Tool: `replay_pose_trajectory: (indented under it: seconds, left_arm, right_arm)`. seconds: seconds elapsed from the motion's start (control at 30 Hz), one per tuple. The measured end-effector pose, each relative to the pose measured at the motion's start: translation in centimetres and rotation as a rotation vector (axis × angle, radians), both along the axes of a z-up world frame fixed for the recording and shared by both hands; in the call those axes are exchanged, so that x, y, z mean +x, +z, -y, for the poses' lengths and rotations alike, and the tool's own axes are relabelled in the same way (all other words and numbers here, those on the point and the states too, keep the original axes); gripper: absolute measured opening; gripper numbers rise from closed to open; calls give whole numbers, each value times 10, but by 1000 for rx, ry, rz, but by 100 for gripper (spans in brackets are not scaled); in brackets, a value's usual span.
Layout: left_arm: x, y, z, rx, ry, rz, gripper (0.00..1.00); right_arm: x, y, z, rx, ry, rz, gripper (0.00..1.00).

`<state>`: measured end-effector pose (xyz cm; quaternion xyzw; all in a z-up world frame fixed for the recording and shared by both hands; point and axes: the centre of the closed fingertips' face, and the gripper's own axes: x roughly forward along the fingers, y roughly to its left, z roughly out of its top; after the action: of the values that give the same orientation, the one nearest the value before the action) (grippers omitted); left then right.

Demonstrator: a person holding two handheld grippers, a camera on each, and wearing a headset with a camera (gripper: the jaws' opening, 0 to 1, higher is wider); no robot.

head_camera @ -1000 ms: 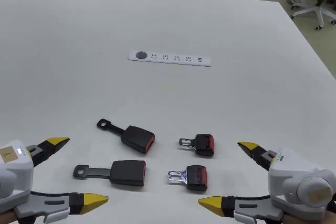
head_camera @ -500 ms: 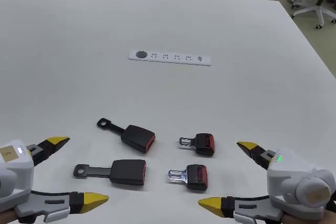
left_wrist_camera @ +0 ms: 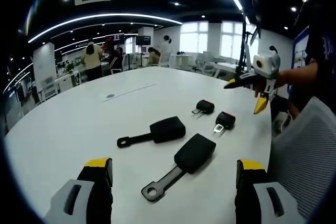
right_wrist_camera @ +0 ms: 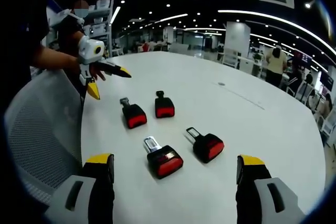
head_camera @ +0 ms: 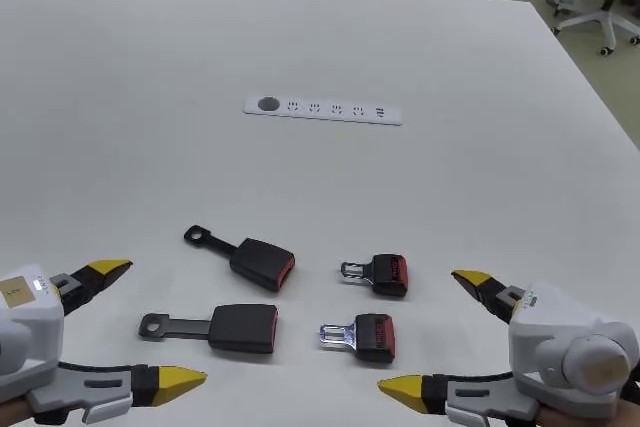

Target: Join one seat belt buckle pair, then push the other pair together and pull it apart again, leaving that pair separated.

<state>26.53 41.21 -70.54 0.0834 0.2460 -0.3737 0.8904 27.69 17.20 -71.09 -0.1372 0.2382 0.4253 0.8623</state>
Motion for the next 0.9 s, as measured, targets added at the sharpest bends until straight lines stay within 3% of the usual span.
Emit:
replay_pose_trajectory:
  seconds: [0.5,0.9]
  left_arm:
    - [0,3,4,8,-6,1,100]
    - [6,-2,5,52,-62,-22,94]
  right_arm:
    - [1,1,2,-10,4,2,97]
    - [5,0,-2,-54,65,2,89]
